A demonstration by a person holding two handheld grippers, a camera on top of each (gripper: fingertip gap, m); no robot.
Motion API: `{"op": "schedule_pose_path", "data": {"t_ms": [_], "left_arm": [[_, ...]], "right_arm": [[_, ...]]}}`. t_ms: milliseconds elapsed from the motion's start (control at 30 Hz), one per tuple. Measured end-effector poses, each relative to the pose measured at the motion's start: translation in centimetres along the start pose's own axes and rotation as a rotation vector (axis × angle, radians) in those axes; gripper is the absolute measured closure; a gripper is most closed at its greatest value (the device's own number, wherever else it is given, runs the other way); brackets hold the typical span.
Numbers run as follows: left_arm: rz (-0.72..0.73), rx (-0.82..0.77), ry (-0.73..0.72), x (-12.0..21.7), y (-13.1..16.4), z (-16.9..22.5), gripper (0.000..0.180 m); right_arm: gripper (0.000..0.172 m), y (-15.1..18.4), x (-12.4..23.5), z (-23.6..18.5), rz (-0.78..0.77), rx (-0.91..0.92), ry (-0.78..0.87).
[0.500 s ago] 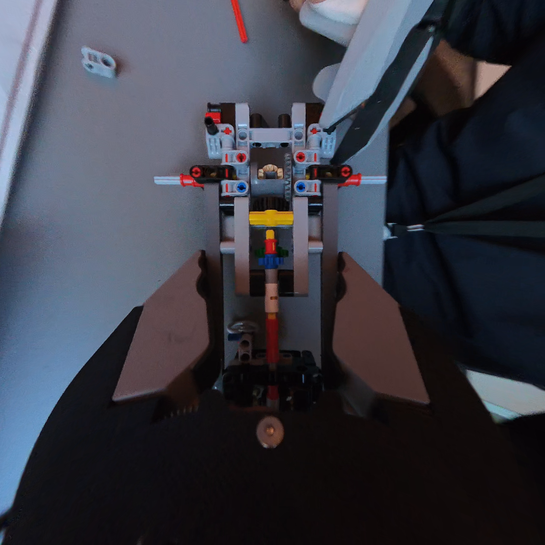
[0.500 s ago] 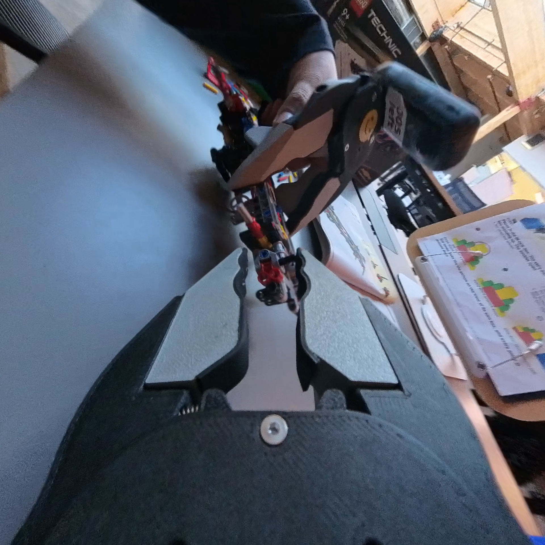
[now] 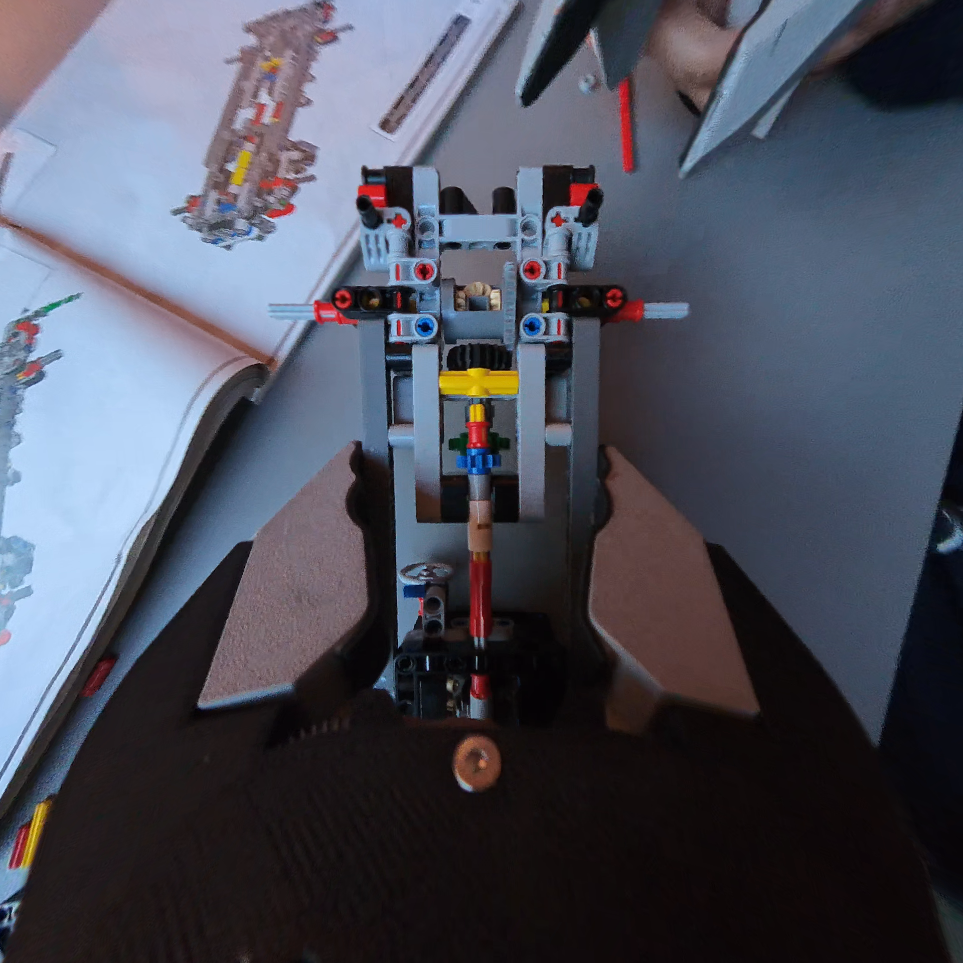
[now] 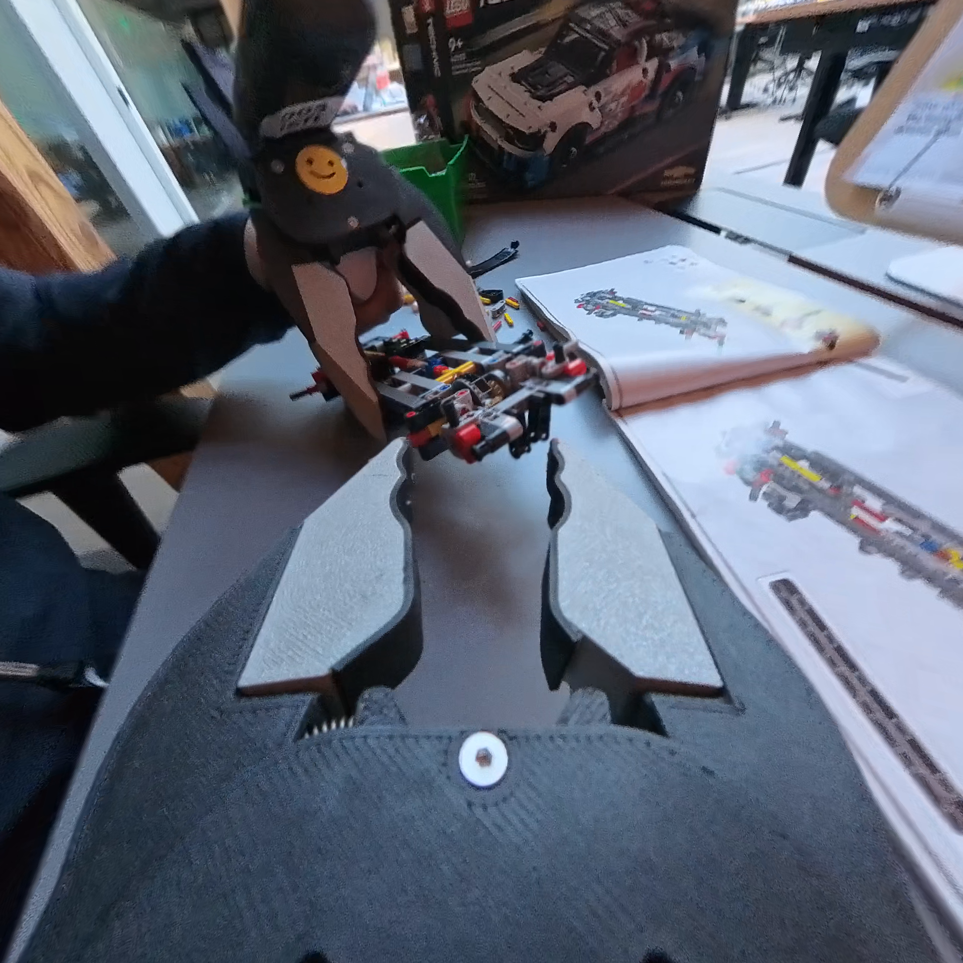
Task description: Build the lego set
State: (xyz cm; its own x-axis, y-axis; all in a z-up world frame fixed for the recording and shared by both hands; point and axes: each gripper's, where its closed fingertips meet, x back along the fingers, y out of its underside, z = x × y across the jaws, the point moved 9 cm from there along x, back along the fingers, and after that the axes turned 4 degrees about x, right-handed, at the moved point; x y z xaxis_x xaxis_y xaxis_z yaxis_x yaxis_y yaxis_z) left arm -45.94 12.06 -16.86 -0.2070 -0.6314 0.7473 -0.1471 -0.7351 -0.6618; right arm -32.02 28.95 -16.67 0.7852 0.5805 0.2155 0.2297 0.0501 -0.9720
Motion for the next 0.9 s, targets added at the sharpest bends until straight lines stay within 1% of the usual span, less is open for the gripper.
{"op": "schedule_pose_path", "data": {"t_ms": [67,167,200,267,333,433,500,667,733,900], "left_arm": [[0.047,-0.014,-0.074,0.1,0.1,0.3,0.096],[0.081,-0.104,-0.231,0.1,0.1,1.5,0.096],[0.078,-0.153,-0.304,0.1,0.2,1.9,0.096],[0.059,-0.234,-0.421,-0.1,0.3,2.7,0.096],[0.055,-0.276,-0.446,-0.3,0.3,3.3,0.096],[0.052,-0.264,-0.429,-0.3,0.3,3.4,0.096],[0.070,-0.213,-0.379,0.0,0.3,3.0,0.096],[0.108,-0.042,-0.156,0.4,0.7,2.3,0.097],[0.126,0.010,-0.100,0.5,0.8,2.1,0.097],[0.138,0.044,-0.079,0.6,1.0,1.7,0.097]], "right_arm": [[0.124,0.2,0.2,0.3,0.013,-0.106,-0.038],[0.132,0.7,0.2,0.6,0.023,-0.238,-0.088],[0.136,0.9,0.1,0.7,0.019,-0.263,-0.100],[0.137,1.1,-0.1,0.6,0.006,-0.284,-0.115],[0.139,1.2,-0.3,0.5,-0.012,-0.279,-0.105],[0.138,1.5,-0.5,0.2,-0.046,-0.265,-0.095],[0.138,1.5,-0.6,0.1,-0.041,-0.274,-0.108],[0.140,1.3,-0.6,0.0,-0.019,-0.286,-0.144],[0.141,1.3,-0.6,-0.2,-0.023,-0.280,-0.154],[0.142,1.3,-0.7,-0.3,-0.031,-0.278,-0.161]]}}
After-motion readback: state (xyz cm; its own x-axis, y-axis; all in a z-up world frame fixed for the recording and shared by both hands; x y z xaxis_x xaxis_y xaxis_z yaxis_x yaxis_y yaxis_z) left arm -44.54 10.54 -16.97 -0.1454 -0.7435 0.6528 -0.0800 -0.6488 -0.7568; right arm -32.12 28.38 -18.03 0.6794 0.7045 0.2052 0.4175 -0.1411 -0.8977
